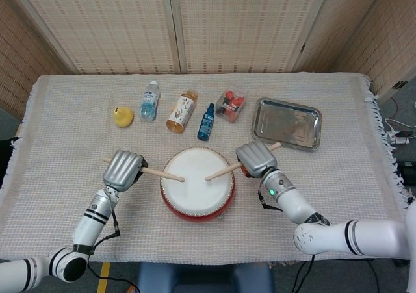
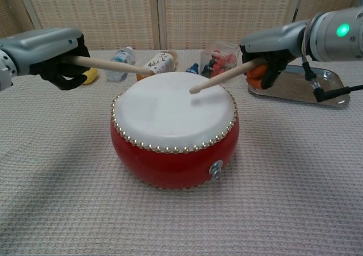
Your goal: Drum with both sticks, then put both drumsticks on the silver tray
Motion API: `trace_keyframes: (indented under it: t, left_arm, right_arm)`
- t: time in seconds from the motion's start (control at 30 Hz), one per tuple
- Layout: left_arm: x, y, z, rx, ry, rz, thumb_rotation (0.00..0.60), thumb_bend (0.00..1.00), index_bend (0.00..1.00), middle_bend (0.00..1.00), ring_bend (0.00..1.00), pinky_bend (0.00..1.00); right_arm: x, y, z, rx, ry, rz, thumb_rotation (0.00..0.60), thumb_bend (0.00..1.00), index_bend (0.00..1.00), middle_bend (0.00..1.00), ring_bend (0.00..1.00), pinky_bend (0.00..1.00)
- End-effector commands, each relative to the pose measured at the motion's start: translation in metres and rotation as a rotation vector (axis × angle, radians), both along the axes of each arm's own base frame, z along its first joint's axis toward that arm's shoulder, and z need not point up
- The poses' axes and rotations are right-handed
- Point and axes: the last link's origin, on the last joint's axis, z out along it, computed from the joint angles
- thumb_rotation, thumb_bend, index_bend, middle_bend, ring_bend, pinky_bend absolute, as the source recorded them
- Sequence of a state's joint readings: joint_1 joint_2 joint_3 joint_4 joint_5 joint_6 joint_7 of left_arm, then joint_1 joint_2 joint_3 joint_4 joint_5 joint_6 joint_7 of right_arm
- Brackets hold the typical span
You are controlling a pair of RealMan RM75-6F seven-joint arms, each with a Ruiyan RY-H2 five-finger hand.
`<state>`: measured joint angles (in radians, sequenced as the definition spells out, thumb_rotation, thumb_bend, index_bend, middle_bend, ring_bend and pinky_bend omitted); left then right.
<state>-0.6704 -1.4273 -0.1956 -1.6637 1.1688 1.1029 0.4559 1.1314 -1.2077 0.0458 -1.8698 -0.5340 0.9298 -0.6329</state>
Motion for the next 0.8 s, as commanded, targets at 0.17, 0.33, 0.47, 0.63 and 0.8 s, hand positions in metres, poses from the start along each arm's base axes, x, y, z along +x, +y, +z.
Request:
trace_keyframes:
  t: [0.17,0.33,0.47,0.63,0.8]
  left_arm:
    - [-0.006,0.0,-0.028,-0.027,0.12,-0.018,0.6,0.97,1.0,1.0,1.0,1.0]
    - [0.004,0.0,0.002,0.038,0.007,-0.014,0.6,0.97,1.0,1.0,1.0,1.0]
    - [0.009,-0.001,0.023,0.069,-0.049,-0.023,0.6,0.97,1.0,1.0,1.0,1.0]
    - [0.004,-0.001,0.015,0.041,-0.015,-0.016,0.6,0.97,1.0,1.0,1.0,1.0]
    - [-0.007,0.002,-0.02,-0.026,0.097,-0.008,0.6,0.97,1.0,1.0,1.0,1.0]
  right_arm:
    - [0.016,0.001,0.024,-0.042,-0.073,0.033,0.6,0.82,1.0,1.0,1.0,1.0]
    - [-0.004,-0.005,0.001,-0.007,0.036,0.005,0.6,0.82,1.0,1.0,1.0,1.0]
    - [-0.022,-0.01,-0.02,0.015,0.138,-0.023,0.6,0.82,1.0,1.0,1.0,1.0]
    - [-0.009,-0.012,-0.014,-0.021,0.074,-0.021,0.6,0.82,1.0,1.0,1.0,1.0]
    - [0.016,-0.003,0.02,-0.06,-0.062,0.031,0.6,0.82,1.0,1.0,1.0,1.0]
